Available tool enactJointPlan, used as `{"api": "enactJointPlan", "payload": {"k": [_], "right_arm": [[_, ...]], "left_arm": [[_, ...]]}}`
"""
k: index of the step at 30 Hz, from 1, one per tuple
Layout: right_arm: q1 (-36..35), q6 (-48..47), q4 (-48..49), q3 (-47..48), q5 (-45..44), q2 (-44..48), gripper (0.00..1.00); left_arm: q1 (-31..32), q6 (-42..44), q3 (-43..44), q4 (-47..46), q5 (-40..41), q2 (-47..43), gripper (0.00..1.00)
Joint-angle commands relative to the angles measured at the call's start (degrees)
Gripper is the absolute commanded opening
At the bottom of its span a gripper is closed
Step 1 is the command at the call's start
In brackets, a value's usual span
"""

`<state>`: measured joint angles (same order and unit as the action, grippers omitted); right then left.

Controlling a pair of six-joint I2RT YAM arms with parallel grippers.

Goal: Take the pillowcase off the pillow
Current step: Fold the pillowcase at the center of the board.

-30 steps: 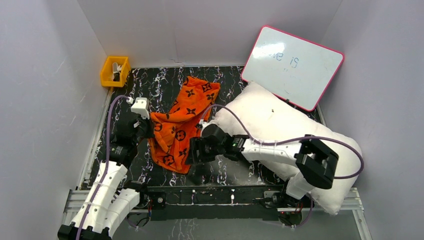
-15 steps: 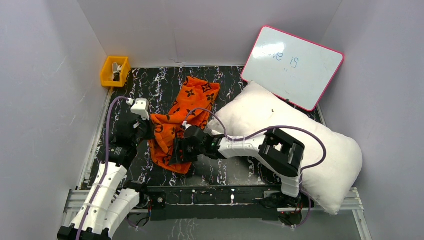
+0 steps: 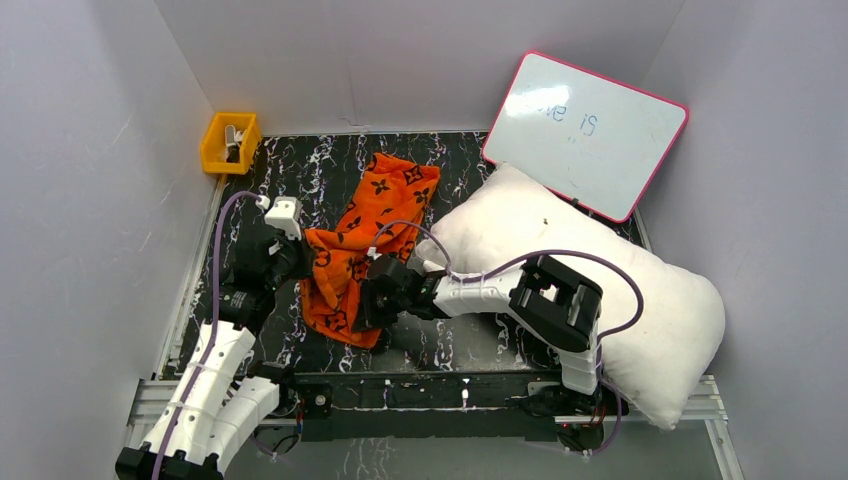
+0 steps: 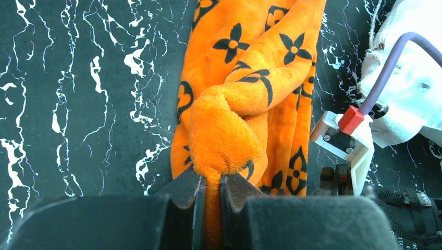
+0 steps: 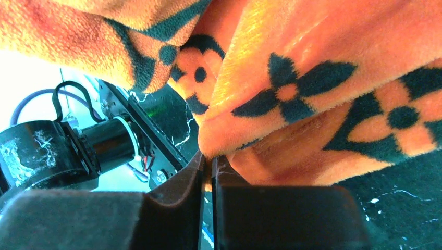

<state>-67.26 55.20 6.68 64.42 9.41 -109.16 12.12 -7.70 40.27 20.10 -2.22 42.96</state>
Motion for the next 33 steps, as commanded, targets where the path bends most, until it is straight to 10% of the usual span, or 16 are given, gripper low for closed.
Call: {"api": "enactJointPlan", "payload": {"k": [1, 9, 13, 17, 26, 33], "right_arm": [[-0.41, 1.03, 2.67, -0.43, 0.02, 1.29, 0.05], [-0.56, 4.08, 2.81, -12.17, -1.65, 10.8, 0.0], [-2.11, 0.81, 0.06, -12.08, -4.32, 13.53, 0.54], [-4.57, -7.06, -8.73, -4.98, -17.01, 17.43, 0.75], [-4.67, -16.27, -8.29, 5.02, -23.48, 12.4, 0.54], [-4.19, -19.25, -7.67, 12.13, -22.03, 6.39, 0.62]], "left_arm": [[-0.27, 0.15, 2.56, -0.79, -0.29, -0.21, 0.0], [-0.34, 0.02, 4.3, -0.25, 0.19, 0.63, 0.0], [-0.34, -0.59, 4.89, -0.59, -0.9, 0.46, 0.0], [-0.39, -1.15, 5.34, -0.64, -2.58, 0.3, 0.0], [-0.34, -3.79, 3.9, -0.24, -6.2, -1.48, 0.0], [-0.36, -4.91, 3.07, 0.27, -7.86, -2.17, 0.0]]}}
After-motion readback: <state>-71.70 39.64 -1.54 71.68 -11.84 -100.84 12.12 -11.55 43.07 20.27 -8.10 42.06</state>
